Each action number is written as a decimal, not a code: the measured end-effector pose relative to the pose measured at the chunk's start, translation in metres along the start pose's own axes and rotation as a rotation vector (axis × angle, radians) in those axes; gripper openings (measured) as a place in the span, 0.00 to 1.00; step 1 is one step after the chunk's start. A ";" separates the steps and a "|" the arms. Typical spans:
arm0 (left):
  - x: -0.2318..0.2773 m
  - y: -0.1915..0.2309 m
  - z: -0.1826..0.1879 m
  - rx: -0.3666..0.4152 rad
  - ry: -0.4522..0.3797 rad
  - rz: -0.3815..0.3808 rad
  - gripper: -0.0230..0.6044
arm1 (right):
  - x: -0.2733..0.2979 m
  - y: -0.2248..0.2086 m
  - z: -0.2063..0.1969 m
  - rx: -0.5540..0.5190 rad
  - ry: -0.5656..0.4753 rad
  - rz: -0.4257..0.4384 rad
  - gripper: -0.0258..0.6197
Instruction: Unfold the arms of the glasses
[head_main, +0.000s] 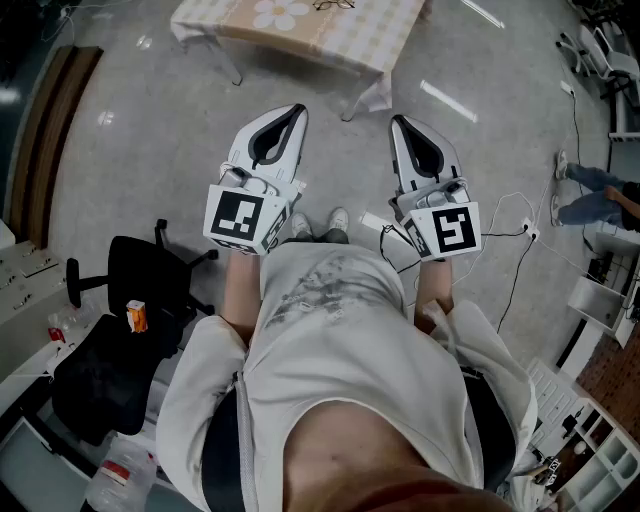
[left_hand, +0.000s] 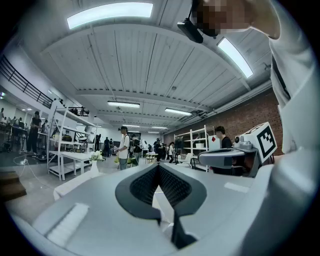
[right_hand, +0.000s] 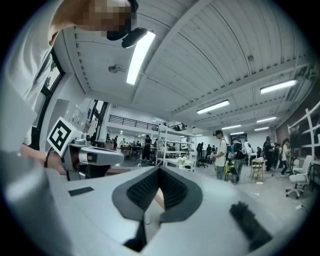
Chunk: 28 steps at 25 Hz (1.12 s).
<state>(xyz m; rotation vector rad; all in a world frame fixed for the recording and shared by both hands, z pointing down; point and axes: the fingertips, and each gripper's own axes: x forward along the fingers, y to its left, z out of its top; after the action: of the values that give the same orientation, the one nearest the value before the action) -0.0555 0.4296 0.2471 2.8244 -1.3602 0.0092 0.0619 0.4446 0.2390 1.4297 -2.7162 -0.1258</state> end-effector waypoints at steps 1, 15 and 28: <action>0.001 -0.002 0.000 0.004 0.002 0.001 0.05 | -0.001 -0.001 0.000 0.001 -0.001 0.002 0.06; 0.008 -0.037 -0.002 0.031 0.027 0.023 0.05 | -0.024 -0.023 -0.004 0.001 -0.021 0.013 0.07; 0.018 -0.035 -0.014 0.012 0.060 0.056 0.05 | -0.012 -0.032 -0.015 0.012 0.000 0.065 0.07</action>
<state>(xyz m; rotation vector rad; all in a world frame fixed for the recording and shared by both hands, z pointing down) -0.0170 0.4377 0.2613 2.7702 -1.4312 0.1022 0.0964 0.4363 0.2507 1.3422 -2.7645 -0.1056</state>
